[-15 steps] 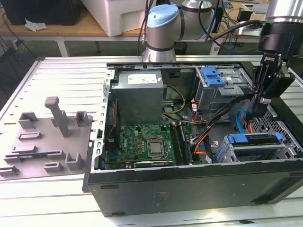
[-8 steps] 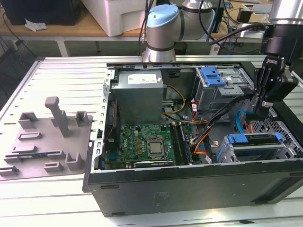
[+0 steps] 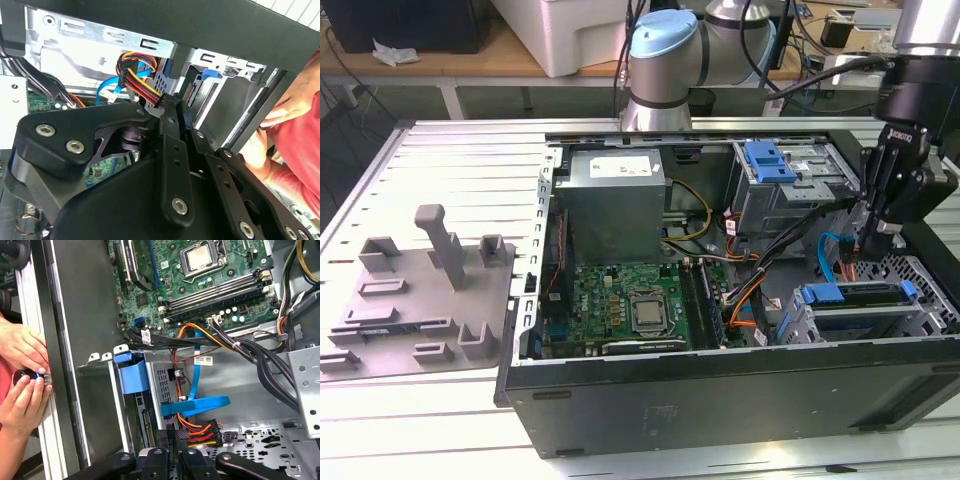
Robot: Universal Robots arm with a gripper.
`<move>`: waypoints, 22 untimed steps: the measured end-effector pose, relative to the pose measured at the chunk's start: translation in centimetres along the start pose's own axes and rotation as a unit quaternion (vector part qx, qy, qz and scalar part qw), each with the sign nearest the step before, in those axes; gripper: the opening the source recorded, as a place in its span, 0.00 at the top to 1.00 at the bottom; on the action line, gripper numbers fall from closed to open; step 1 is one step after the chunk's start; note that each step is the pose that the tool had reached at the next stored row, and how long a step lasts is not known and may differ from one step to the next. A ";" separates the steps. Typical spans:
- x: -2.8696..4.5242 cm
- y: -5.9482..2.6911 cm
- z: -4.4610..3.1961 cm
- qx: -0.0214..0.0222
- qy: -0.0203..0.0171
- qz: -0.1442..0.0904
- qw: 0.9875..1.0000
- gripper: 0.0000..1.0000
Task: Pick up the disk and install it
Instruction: 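Insert the first disk wire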
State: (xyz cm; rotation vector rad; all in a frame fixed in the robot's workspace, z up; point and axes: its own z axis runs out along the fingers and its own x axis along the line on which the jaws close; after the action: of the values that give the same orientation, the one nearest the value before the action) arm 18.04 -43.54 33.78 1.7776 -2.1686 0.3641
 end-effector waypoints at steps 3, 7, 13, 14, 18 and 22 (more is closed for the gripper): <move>0.19 0.06 0.05 0.003 -0.002 -0.005 1.000 0.84; 0.43 0.27 0.15 0.008 -0.003 -0.017 1.000 0.84; 0.56 0.38 0.21 0.021 -0.004 -0.048 0.999 0.84; 0.64 0.43 0.24 0.022 -0.004 -0.049 0.999 0.84; 1.36 0.92 0.55 0.023 -0.016 -0.050 0.998 0.84; 2.00 0.91 0.83 0.023 -0.025 -0.050 0.998 0.84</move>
State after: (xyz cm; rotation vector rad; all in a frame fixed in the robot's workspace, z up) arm 16.72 -45.49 33.81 1.9319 -2.1104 0.3521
